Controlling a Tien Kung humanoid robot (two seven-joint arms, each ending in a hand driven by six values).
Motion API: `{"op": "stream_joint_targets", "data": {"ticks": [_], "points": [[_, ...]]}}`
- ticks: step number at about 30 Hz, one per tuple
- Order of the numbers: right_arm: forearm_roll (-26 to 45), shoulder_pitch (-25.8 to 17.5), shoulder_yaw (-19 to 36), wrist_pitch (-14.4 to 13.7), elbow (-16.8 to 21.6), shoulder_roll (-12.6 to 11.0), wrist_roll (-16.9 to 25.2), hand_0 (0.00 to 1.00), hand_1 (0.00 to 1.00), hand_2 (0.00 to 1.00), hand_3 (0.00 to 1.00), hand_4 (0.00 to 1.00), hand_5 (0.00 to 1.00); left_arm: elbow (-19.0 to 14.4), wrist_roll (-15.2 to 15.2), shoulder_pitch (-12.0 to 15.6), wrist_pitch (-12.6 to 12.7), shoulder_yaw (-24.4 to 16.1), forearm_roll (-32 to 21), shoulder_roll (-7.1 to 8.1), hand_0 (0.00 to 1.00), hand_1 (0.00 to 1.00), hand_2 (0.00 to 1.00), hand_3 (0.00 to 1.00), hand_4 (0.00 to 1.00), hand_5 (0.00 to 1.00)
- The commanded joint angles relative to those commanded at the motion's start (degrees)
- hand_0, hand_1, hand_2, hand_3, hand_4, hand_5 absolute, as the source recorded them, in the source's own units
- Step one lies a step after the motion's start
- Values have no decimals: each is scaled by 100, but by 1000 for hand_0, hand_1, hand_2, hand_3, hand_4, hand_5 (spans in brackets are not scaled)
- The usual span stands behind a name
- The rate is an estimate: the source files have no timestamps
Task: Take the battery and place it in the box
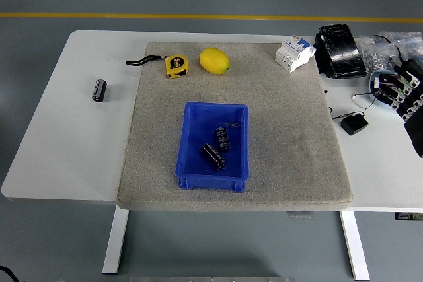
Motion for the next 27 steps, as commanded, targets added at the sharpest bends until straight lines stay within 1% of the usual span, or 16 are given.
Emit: {"op": "stream_joint_targets", "data": {"ticks": [1,2,4,5,8,11,15,19,20,22,25,26,27], "points": [[-72,-53,90,-22,-21,222,-43,876,847,882,912,998,990,5,0,14,-12,-15,9,0,750,706,726,566,604,530],[-215,-76,167,-28,-50,396,-103,901,850,882,912,998,990,8,7,23,-33,-36,19,-1,748,703,719,565,604,527],[-484,-67,245,3,-149,592,-249,901,850,882,912,998,990,5,12,29,-74,-28,-16,-7,748,703,719,565,604,527],[-514,-52,245,5,-196,614,-289,901,850,882,912,998,990,-7,8,23,-92,3,-42,-7,748,703,719,565,604,527],[-595,-2,250,-16,-247,592,-265,899,852,883,908,998,998,-43,-33,-4,-107,162,-207,10,748,701,716,565,604,527],[-569,49,258,-30,-197,488,-187,899,852,883,908,998,998,-38,-51,-33,-91,197,-267,14,748,701,716,565,604,527],[-579,66,295,-37,-158,402,-160,899,852,882,903,998,998,-9,-109,25,-48,312,-470,-1,746,701,716,565,604,527],[-621,76,316,-19,-181,412,-234,899,852,882,903,998,998,58,-74,114,-55,132,-309,-48,746,701,716,565,604,527],[-621,74,318,-20,-183,428,-244,905,852,881,901,998,996,78,-68,141,-45,85,-252,-61,750,719,741,565,604,527],[-621,75,306,-20,-183,445,-253,905,852,881,901,998,996,104,-61,175,-24,31,-200,-76,750,719,741,565,604,527],[-617,88,263,-17,-178,451,-267,905,852,881,901,998,996,131,-4,196,-62,-62,10,-98,750,719,741,565,604,527],[-616,90,256,-16,-177,449,-268,905,852,881,900,998,997,131,12,196,-80,-78,45,-101,815,801,863,594,629,521],[-615,100,237,-15,-174,442,-271,905,852,881,900,998,997,127,59,195,-139,-114,105,-111,815,801,863,594,629,521]]}}
